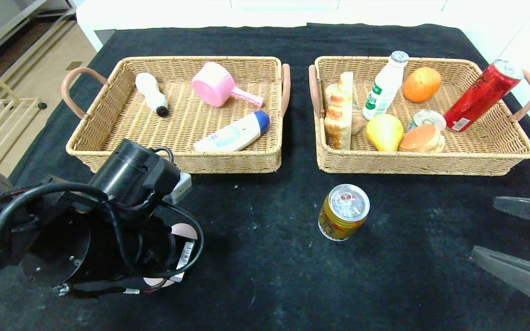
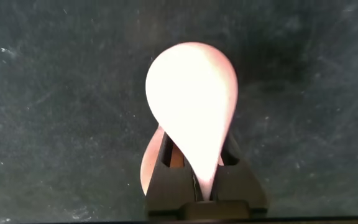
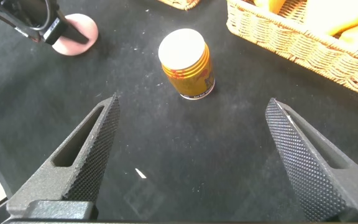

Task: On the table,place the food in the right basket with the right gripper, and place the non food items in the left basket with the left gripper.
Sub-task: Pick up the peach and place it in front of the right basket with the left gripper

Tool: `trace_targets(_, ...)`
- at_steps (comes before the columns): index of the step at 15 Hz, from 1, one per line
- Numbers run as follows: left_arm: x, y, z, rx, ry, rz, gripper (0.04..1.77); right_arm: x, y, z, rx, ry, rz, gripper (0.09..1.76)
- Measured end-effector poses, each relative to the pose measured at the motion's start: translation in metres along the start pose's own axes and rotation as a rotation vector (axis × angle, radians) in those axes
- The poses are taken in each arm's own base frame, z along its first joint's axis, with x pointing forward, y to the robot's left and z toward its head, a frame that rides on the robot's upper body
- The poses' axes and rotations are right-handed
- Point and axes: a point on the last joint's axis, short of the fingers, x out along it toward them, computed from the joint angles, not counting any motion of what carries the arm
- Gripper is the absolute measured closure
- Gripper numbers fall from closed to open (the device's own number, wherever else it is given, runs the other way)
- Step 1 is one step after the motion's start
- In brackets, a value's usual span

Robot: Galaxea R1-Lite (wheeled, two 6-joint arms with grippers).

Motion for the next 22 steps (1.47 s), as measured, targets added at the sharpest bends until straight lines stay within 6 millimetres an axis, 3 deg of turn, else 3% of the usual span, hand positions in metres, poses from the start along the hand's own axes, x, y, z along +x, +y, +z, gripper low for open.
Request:
trace_targets(5, -0.038, -0.035, 0.002, 0.092, -0.109, -0.151, 1.65, 0.000, 0.000, 0.000, 0.000, -0.001, -0.001, 0.14)
trace_targets(10, -0.051, -0.087, 0.009, 0.192, -0.165, -0.273, 1.65, -0.001, 0.000, 0.002, -0.002, -0.010, -0.003, 0.14)
trace_targets(15, -0.045, -0.136, 0.013, 0.235, -0.158, -0.338, 1.65, -0.003, -0.003, 0.005, -0.006, -0.026, -0.026, 0.14)
trace_targets(22, -0.028, -0.164, 0.007, 0.278, -0.119, -0.342, 1.65, -0.004, -0.003, 0.005, -0.006, -0.027, -0.029, 0.14)
